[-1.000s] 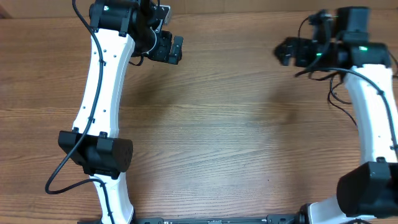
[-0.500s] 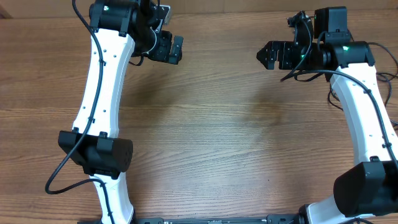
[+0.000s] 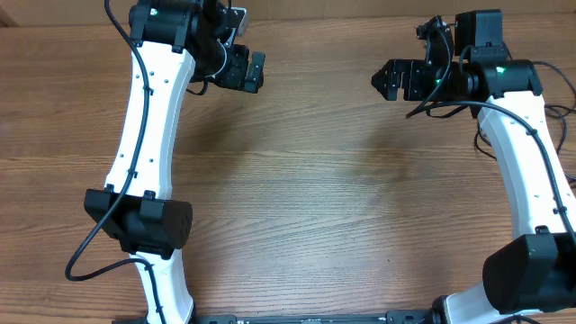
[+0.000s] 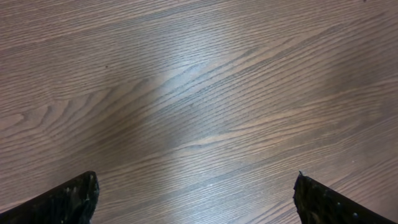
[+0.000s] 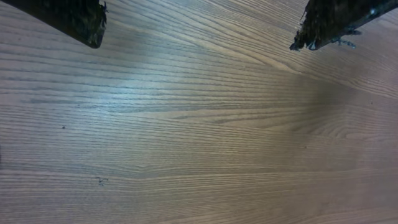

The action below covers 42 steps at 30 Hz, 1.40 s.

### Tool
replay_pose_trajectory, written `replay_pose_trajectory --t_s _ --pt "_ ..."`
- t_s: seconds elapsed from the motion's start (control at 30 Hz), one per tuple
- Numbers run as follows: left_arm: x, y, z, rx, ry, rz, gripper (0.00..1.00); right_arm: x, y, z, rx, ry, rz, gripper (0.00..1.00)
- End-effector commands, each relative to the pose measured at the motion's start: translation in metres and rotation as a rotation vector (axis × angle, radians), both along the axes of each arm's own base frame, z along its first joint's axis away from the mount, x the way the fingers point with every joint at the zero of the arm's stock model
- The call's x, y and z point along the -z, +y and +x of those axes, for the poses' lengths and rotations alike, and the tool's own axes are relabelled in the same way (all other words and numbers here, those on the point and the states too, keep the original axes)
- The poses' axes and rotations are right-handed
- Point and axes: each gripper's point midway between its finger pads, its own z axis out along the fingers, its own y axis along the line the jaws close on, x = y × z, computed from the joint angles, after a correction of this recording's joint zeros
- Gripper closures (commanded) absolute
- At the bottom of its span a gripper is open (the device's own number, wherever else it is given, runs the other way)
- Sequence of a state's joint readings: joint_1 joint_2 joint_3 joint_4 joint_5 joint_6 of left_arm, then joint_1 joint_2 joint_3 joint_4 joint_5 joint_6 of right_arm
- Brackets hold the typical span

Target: Untangle cables

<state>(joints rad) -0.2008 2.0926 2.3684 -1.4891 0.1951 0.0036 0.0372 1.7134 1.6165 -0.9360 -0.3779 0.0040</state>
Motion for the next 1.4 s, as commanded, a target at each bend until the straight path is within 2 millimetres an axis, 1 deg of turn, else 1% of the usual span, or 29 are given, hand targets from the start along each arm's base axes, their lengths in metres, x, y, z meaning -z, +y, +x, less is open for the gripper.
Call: replay_pose_trajectory --t_s 0.0,0.2,0.37,0.47,0.6,0.63,0.67,0.7,0.9,1.0,1.03,1.13,1.2,1.23,1.27,1.3,1.37 --pt "-0.014 -0.003 -0.002 0.021 -0.039 -0.013 0.00 -0.009 0.002 0.004 -0.006 -0.026 0.004 0.00" --pt "-0.008 -0.003 0.000 0.021 -0.026 -0.010 0.00 -0.009 0.002 0.004 -0.006 -0.026 0.004 0.00" --pt "-0.011 -0.003 0.000 0.021 -0.031 -0.011 0.00 -0.009 0.002 0.004 -0.006 -0.026 0.004 0.00" --pt "-0.020 -0.002 -0.003 0.021 -0.053 -0.015 0.00 -0.009 0.002 0.004 -0.006 -0.026 0.004 0.00" --pt "-0.044 -0.001 -0.012 0.022 -0.108 -0.026 0.00 -0.009 0.002 0.004 -0.006 -0.026 0.004 0.00" --pt "-0.059 0.001 -0.018 0.022 -0.141 -0.033 0.00 -0.009 0.002 0.004 -0.006 -0.026 0.004 0.00" --pt "-0.063 0.001 -0.020 0.022 -0.153 -0.035 0.00 -0.009 0.002 0.004 -0.006 -0.026 0.004 0.00" --pt "-0.077 0.002 -0.027 0.022 -0.186 -0.041 0.00 -0.009 0.002 0.004 -0.006 -0.026 0.004 0.00" --pt "-0.119 0.005 -0.050 0.028 -0.288 -0.062 0.00 -0.009 0.002 0.004 -0.006 -0.026 0.004 0.00" --pt "-0.142 -0.005 -0.070 0.062 -0.346 -0.080 0.00 -0.009 0.002 0.004 -0.006 -0.026 0.004 0.00" --pt "-0.146 -0.008 -0.074 0.072 -0.356 -0.084 0.00 -0.009 0.002 0.004 -0.006 -0.026 0.004 0.00" --pt "-0.162 -0.026 -0.098 0.136 -0.395 -0.106 0.00 -0.009 0.002 0.004 -0.006 -0.026 0.004 0.00" --pt "-0.165 -0.035 -0.117 0.173 -0.399 -0.116 0.00 -0.009 0.002 0.004 -0.006 -0.026 0.004 0.00" --pt "-0.160 -0.035 -0.128 0.185 -0.384 -0.114 0.00 -0.009 0.002 0.004 -0.006 -0.026 0.004 0.00" --pt "-0.156 -0.033 -0.133 0.186 -0.371 -0.110 0.00 -0.009 0.002 0.004 -0.006 -0.026 0.004 0.00" --pt "-0.143 -0.022 -0.140 0.162 -0.356 -0.066 0.00 -0.009 0.002 0.004 -0.006 -0.026 0.004 0.00" --pt "-0.133 -0.010 -0.148 0.138 -0.348 -0.021 0.00 -0.009 0.002 0.004 -0.006 -0.026 0.004 0.00"
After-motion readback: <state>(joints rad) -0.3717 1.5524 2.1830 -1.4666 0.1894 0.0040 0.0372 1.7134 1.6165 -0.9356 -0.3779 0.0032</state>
